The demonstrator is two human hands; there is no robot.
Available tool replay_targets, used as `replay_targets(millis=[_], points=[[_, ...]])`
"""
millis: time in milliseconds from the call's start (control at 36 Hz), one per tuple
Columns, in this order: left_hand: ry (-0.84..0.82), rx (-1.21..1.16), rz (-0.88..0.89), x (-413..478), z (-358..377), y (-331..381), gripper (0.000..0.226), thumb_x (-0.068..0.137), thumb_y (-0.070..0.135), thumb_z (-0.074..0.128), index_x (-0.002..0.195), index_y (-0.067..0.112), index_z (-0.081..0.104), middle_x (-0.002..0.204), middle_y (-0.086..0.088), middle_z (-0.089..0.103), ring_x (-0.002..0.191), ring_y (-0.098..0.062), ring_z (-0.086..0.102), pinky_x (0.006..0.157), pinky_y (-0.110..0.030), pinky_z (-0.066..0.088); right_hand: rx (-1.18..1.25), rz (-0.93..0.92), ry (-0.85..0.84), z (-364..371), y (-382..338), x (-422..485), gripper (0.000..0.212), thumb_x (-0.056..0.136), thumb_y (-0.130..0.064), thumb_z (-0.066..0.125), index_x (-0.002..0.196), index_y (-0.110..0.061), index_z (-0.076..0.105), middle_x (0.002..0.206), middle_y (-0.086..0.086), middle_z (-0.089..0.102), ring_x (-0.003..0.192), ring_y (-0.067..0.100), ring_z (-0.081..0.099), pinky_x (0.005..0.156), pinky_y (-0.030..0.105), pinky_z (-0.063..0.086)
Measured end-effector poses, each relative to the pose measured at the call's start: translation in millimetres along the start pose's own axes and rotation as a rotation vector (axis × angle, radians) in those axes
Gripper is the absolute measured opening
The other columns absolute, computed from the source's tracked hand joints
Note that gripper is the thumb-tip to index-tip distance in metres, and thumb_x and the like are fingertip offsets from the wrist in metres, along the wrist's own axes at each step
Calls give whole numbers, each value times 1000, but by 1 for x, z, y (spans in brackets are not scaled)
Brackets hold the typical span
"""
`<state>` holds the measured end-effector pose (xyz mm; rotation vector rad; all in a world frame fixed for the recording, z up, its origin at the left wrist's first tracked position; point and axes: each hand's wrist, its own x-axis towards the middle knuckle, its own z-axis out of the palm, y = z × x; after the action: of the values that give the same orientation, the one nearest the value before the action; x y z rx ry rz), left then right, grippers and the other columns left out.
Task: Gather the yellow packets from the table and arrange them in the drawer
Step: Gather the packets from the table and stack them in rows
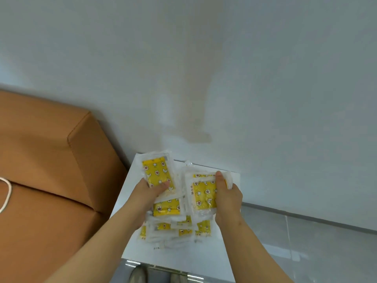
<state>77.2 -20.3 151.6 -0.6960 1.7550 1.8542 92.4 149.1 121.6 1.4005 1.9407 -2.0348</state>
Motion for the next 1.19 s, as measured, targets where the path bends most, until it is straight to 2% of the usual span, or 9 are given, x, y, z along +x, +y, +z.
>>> replay_targets(millis=[194, 333, 444, 556, 694, 778, 917, 1000, 1194], points=[[-73, -7, 110, -52, -15, 25, 19, 86, 15, 65, 105, 15, 64, 97, -5, 72, 88, -24, 69, 69, -37, 56, 168, -47, -34, -10, -28, -63, 29, 89, -39, 60, 76, -14, 59, 69, 4, 60, 62, 18, 60, 63, 32, 51], [-142, -8, 172, -97, -45, 25, 16, 87, 12, 62, 102, 16, 63, 95, -4, 72, 82, -22, 69, 56, -31, 55, 267, -58, -52, -10, -20, -125, 29, 89, -39, 61, 82, -11, 61, 72, 7, 61, 63, 21, 61, 65, 33, 53], [-174, -30, 206, -134, -80, 11, 16, 87, 8, 62, 101, 15, 63, 97, -8, 72, 87, -27, 68, 64, -37, 55, 332, -84, -50, -11, -1, -185, 26, 90, -37, 59, 79, -14, 61, 70, 6, 63, 63, 21, 62, 68, 35, 55], [-192, -9, 242, -175, -113, -6, 13, 86, 7, 63, 95, 16, 64, 95, -8, 72, 88, -28, 68, 75, -43, 55, 392, -86, -3, -11, 24, -246, 25, 90, -35, 60, 80, -13, 61, 72, 6, 63, 62, 20, 62, 59, 31, 53], [-238, 11, 226, -230, -138, -28, 13, 86, 4, 63, 92, 16, 63, 89, -5, 71, 80, -24, 67, 62, -35, 53, 474, -66, 61, -26, 53, -314, 21, 90, -33, 60, 83, -14, 61, 72, 5, 65, 59, 17, 63, 47, 24, 51], [-270, 20, 230, -265, -145, -46, 14, 85, 4, 64, 93, 16, 64, 87, -5, 72, 81, -24, 68, 60, -34, 55, 522, -67, 89, -45, 69, -350, 22, 90, -32, 60, 90, -11, 62, 74, 6, 66, 57, 15, 63, 39, 20, 47], [-306, 12, 233, -317, -147, -84, 16, 84, 5, 66, 96, 14, 64, 94, -8, 72, 90, -30, 67, 77, -44, 55, 537, -83, 98, -85, 97, -404, 26, 91, -31, 60, 97, -6, 61, 71, 6, 65, 43, 10, 63, 35, 18, 45], [-322, 5, 244, -352, -142, -117, 16, 84, 6, 65, 97, 15, 64, 98, -10, 71, 92, -31, 67, 84, -49, 53, 541, -95, 90, -116, 119, -432, 26, 91, -31, 59, 96, -6, 60, 71, 6, 64, 49, 14, 63, 35, 18, 45], [-314, -19, 192, -449, -132, -222, 25, 85, 6, 64, 110, 10, 62, 97, -8, 72, 83, -24, 69, 64, -35, 56, 477, -46, 117, -207, 205, -501, 26, 90, -36, 59, 88, -10, 58, 74, 7, 64, 59, 18, 62, 44, 24, 48]])
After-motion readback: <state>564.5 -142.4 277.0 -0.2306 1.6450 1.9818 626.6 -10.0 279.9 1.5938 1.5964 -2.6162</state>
